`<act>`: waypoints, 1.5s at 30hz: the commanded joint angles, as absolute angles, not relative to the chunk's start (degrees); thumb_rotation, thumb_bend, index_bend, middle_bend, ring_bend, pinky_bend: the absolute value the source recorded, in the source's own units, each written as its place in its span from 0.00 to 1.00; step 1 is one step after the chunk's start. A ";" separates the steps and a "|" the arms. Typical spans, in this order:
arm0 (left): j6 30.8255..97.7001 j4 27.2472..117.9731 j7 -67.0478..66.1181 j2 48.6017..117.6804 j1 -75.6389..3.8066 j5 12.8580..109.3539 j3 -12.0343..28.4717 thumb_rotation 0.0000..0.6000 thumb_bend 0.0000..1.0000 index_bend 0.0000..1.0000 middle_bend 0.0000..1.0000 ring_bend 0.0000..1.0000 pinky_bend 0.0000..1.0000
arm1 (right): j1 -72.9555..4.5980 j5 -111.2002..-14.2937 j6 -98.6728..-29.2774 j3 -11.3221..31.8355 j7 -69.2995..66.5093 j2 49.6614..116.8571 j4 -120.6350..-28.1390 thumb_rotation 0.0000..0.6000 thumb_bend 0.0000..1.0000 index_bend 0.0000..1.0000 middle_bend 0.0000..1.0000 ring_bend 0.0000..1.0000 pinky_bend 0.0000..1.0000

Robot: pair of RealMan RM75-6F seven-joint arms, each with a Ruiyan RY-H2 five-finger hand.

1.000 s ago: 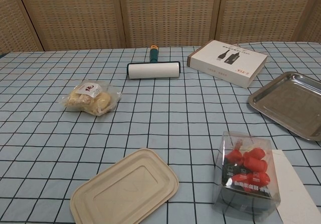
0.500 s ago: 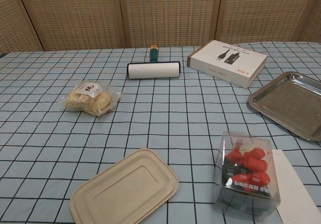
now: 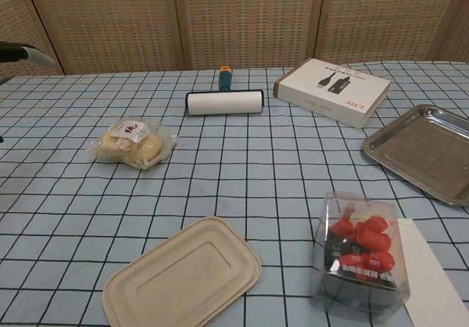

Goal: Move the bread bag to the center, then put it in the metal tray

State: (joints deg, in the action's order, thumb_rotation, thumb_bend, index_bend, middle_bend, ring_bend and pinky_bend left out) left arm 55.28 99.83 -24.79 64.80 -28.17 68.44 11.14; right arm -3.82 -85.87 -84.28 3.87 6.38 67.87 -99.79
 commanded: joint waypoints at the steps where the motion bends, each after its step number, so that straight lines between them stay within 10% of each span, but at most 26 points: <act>1: 49.76 95.30 -30.52 68.83 -34.41 61.34 12.95 1.00 0.00 0.00 0.00 0.00 0.00 | -4.03 -85.19 -83.75 4.14 5.57 67.64 -99.63 1.00 0.08 0.00 0.00 0.00 0.00; 26: 43.31 72.44 -46.48 89.68 -54.77 33.55 6.61 1.00 0.00 0.00 0.00 0.00 0.00 | -4.70 -83.07 -82.39 4.97 -0.11 65.84 -99.07 1.00 0.08 0.00 0.00 0.00 0.00; 30: 44.67 70.62 -45.99 91.72 -55.05 34.04 6.06 1.00 0.05 0.19 0.01 0.02 0.11 | -4.66 -83.30 -82.59 4.90 -0.48 65.73 -99.14 1.00 0.08 0.00 0.00 0.00 0.00; 36: 51.41 68.97 -41.24 95.04 -53.11 39.75 6.78 1.00 0.26 0.58 0.35 0.37 0.44 | -4.64 -83.34 -82.60 4.81 -1.09 65.54 -99.23 1.00 0.08 0.00 0.00 0.00 0.00; 45: 55.79 72.18 -34.20 93.92 -52.10 49.87 8.79 1.00 0.26 0.64 0.40 0.41 0.46 | -4.89 -82.70 -82.20 5.02 -1.41 65.41 -99.15 1.00 0.08 0.00 0.00 0.00 0.00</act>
